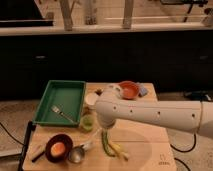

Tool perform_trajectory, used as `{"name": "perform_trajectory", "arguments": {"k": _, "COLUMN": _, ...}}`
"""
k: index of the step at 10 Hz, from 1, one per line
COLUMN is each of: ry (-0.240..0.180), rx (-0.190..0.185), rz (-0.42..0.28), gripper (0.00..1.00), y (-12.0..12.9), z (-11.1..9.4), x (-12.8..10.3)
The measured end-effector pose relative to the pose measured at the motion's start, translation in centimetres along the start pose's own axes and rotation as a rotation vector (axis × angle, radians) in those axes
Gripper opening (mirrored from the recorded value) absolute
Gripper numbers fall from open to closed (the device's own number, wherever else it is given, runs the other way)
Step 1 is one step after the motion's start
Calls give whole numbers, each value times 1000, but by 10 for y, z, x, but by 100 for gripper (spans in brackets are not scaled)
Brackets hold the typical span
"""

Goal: Place brush in plastic cup

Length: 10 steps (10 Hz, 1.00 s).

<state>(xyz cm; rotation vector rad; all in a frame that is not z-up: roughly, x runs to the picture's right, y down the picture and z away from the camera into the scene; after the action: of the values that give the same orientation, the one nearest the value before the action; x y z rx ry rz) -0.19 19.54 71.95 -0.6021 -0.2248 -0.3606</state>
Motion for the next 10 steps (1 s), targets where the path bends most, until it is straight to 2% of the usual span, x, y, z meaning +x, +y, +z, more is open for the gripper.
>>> {"name": "perform_trajectory", "arguments": {"k": 5, "ry": -12, "rx": 30, "rz": -2, "gripper": 0, "y": -13, "z": -9, "x": 4}}
{"name": "perform_trajectory", "arguments": {"k": 6, "ry": -31, "rx": 39, "rz": -4, "gripper": 0, "y": -15, "z": -13, "x": 3}}
{"name": "perform_trajectory", "arguments": {"k": 9, "ry": -122, "rx": 58, "rz": -15, "gripper": 0, "y": -23, "z": -24, "x": -1}}
{"name": "perform_trajectory", "arguments": {"k": 10, "ry": -138, "rx": 60, "rz": -24, "gripper": 0, "y": -27, "z": -25, "x": -4}}
